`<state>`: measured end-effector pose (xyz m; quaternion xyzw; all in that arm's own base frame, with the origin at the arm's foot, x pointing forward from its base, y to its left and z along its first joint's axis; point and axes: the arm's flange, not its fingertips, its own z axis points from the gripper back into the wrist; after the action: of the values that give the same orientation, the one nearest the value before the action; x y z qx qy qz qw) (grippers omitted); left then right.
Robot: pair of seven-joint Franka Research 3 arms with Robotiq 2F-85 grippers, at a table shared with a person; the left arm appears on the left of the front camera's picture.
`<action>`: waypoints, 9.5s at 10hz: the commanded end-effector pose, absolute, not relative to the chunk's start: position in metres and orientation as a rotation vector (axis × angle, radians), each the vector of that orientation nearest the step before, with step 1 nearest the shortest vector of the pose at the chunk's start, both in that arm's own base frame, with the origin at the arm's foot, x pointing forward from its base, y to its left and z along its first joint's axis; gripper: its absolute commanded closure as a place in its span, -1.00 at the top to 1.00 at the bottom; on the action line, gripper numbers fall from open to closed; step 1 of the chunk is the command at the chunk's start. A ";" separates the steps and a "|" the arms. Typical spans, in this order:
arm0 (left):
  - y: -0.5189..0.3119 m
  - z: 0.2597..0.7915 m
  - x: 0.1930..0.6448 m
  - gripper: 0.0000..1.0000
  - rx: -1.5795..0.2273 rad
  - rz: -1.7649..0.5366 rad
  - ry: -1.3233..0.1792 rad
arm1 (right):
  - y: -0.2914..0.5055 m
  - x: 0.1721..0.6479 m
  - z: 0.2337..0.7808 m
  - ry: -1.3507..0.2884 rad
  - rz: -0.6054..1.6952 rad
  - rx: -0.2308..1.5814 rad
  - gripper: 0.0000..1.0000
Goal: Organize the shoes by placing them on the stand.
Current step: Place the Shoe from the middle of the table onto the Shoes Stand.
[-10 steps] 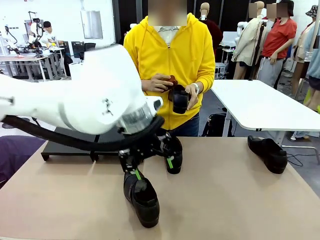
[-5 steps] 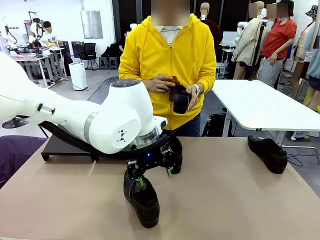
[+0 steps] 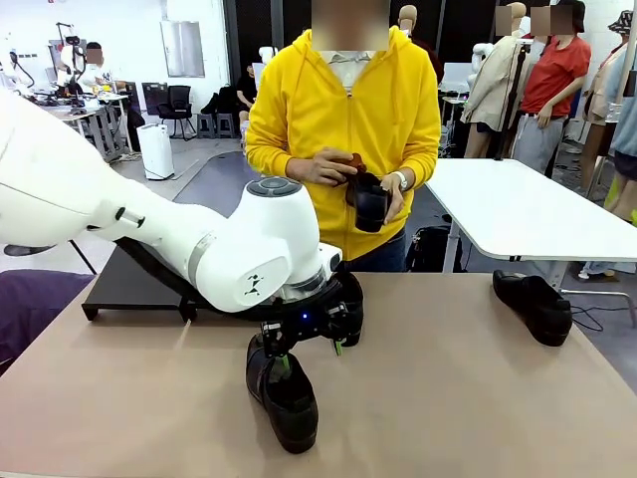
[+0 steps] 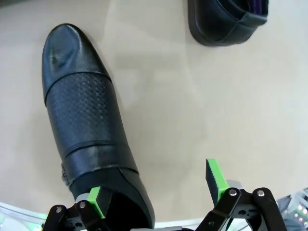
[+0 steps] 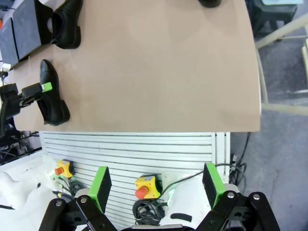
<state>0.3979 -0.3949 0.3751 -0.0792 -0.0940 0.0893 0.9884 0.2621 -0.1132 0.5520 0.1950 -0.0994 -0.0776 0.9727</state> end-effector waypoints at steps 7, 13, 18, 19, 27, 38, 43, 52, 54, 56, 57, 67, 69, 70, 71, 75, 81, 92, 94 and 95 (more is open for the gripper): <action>-0.411 0.369 0.405 -1.00 -0.045 0.218 -0.162 | -0.114 0.261 0.553 -0.201 -0.156 0.409 1.00; -0.409 0.370 0.403 -1.00 0.027 0.227 -0.078 | -0.114 0.261 0.553 -0.201 -0.156 0.409 1.00; -0.396 0.390 0.383 -1.00 -0.010 0.115 -0.121 | -0.114 0.261 0.553 -0.201 -0.156 0.409 1.00; -0.390 0.404 0.370 -1.00 -0.006 0.030 -0.184 | -0.114 0.261 0.553 -0.201 -0.156 0.409 1.00; -0.265 0.451 0.261 -1.00 0.191 -0.170 -0.464 | -0.114 0.261 0.553 -0.201 -0.156 0.409 1.00; -0.282 0.481 0.332 -1.00 0.242 -0.312 -0.434 | -0.114 0.261 0.553 -0.201 -0.156 0.409 1.00; -0.255 0.532 0.492 -1.00 0.200 -0.197 -0.521 | -0.114 0.261 0.553 -0.201 -0.156 0.409 1.00; -0.247 0.471 0.556 -1.00 0.231 -0.001 -0.727 | -0.114 0.261 0.553 -0.201 -0.156 0.409 1.00; -0.246 0.467 0.562 -1.00 0.223 -0.074 -0.697 | -0.114 0.261 0.553 -0.201 -0.156 0.409 1.00; -0.246 0.469 0.560 -1.00 0.230 -0.084 -0.672 | -0.114 0.261 0.553 -0.201 -0.156 0.409 1.00; -0.245 0.469 0.559 -1.00 0.219 -0.084 -0.648 | -0.114 0.261 0.553 -0.201 -0.156 0.409 1.00; -0.249 0.452 0.582 -1.00 0.211 -0.067 -0.592 | -0.114 0.261 0.553 -0.201 -0.156 0.409 1.00; -0.248 0.452 0.585 -0.03 0.210 -0.063 -0.585 | -0.114 0.261 0.553 -0.201 -0.156 0.409 1.00; -0.247 0.453 0.585 1.00 0.216 -0.064 -0.599 | -0.114 0.261 0.553 -0.201 -0.156 0.409 1.00; -0.247 0.453 0.585 1.00 0.222 -0.059 -0.609 | -0.114 0.261 0.553 -0.201 -0.156 0.409 1.00; -0.243 0.456 0.581 1.00 0.219 -0.073 -0.623 | -0.114 0.261 0.553 -0.201 -0.156 0.409 1.00; -0.207 0.527 0.439 1.00 0.220 -0.438 -0.475 | -0.114 0.261 0.553 -0.201 -0.156 0.409 1.00; -0.030 0.562 0.273 1.00 -0.346 -0.196 -0.472 | -0.114 0.261 0.553 -0.201 -0.156 0.409 1.00; -0.030 0.562 0.273 1.00 -0.346 -0.196 -0.472 | -0.114 0.261 0.553 -0.201 -0.156 0.409 1.00; -0.030 0.562 0.273 1.00 -0.346 -0.196 -0.472 | -0.114 0.261 0.553 -0.201 -0.156 0.409 1.00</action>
<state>0.2738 -0.0390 0.5567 -0.1595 -0.2249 -0.1049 0.9555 0.2620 -0.1132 0.5517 0.1952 -0.0990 -0.0777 0.9727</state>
